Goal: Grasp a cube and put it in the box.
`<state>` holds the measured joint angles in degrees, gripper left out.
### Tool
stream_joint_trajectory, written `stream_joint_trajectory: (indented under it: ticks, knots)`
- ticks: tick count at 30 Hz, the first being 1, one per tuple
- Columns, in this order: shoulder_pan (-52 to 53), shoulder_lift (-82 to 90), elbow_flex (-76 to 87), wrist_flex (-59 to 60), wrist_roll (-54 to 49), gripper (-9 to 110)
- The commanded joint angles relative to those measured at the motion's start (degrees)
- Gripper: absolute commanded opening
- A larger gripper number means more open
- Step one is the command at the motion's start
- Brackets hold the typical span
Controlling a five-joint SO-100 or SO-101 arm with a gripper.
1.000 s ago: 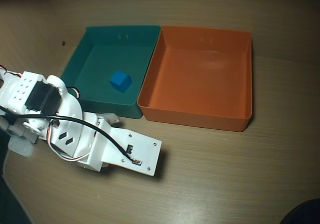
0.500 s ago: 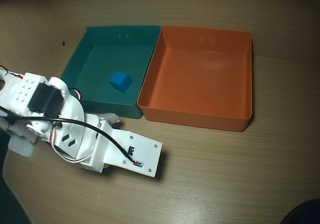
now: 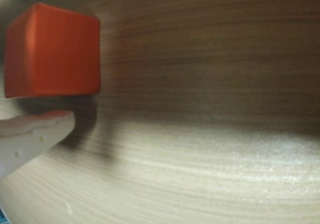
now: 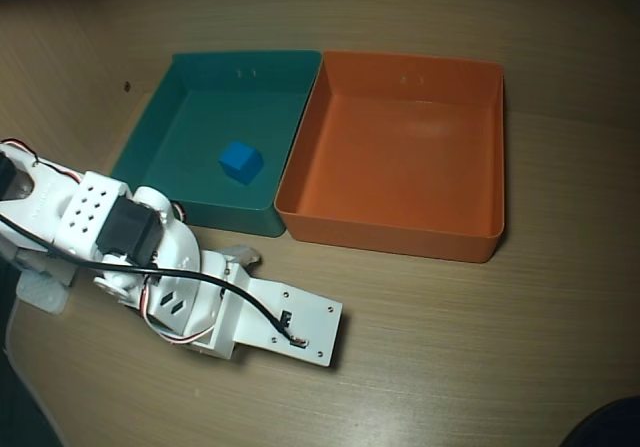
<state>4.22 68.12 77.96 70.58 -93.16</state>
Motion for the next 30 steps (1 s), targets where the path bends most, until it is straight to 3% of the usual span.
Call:
stream_joint_trajectory:
  ticks: [1, 17, 30]
  knots:
    - [0.2, 1.3, -2.1, 1.3, -0.4, 42]
    - [0.2, 1.3, -2.1, 3.1, -0.3, 40]
    - [0.2, 1.2, -2.1, 3.4, 0.7, -7]
